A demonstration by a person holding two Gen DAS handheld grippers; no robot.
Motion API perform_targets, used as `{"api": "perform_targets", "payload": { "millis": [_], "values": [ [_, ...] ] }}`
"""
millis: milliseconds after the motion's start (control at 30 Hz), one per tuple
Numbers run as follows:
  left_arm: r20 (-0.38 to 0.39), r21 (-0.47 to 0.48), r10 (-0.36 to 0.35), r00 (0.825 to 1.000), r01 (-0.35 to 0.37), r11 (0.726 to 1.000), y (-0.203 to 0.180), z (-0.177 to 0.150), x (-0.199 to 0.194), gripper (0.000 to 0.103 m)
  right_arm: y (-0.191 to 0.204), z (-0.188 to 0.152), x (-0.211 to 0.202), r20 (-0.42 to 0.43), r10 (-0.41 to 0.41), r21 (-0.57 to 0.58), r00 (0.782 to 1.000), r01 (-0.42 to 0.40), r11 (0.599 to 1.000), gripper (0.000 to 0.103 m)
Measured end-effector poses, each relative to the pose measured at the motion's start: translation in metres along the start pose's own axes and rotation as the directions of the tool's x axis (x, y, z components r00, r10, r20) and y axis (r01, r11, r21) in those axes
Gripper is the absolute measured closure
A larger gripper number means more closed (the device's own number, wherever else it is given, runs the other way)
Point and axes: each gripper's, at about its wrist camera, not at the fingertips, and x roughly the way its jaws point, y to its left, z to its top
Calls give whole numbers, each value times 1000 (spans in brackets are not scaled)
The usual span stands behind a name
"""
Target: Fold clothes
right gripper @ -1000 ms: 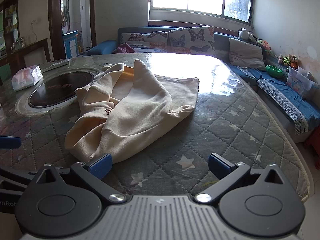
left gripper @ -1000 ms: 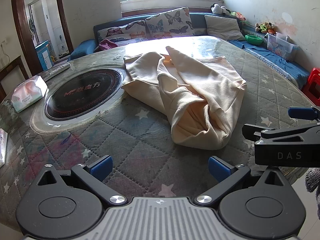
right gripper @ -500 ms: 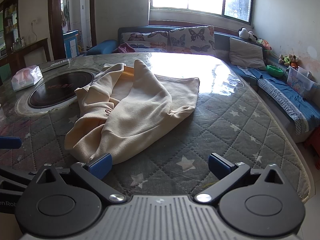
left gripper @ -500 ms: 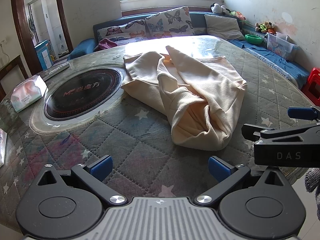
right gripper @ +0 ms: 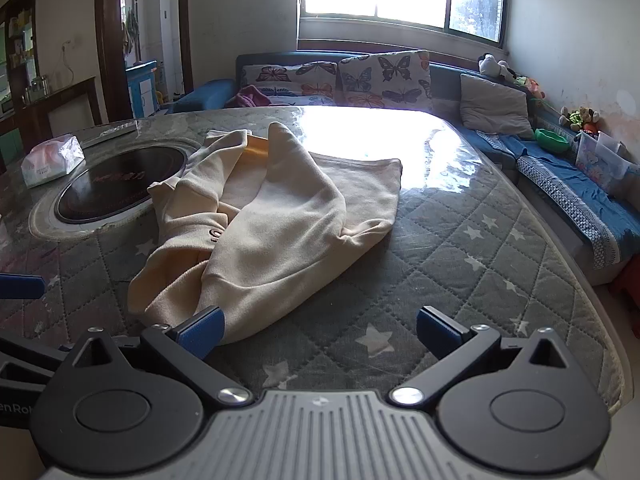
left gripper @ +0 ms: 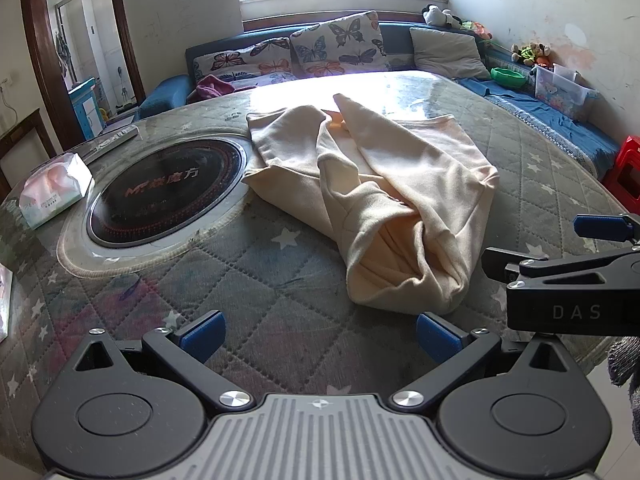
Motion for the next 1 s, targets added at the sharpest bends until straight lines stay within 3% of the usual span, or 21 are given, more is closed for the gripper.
{"api": "perform_targets", "payload": {
  "millis": [500,1000],
  "values": [
    [-3,1,2,1000,-2,1000,6,25,12,0,-3,22,17,1,29,20,1000,-29,999,0],
    [-20,-19,-2,1000,1,1000,23,61,44,0,-11,61,59,23,71,21,997,-72,997,0]
  ]
}}
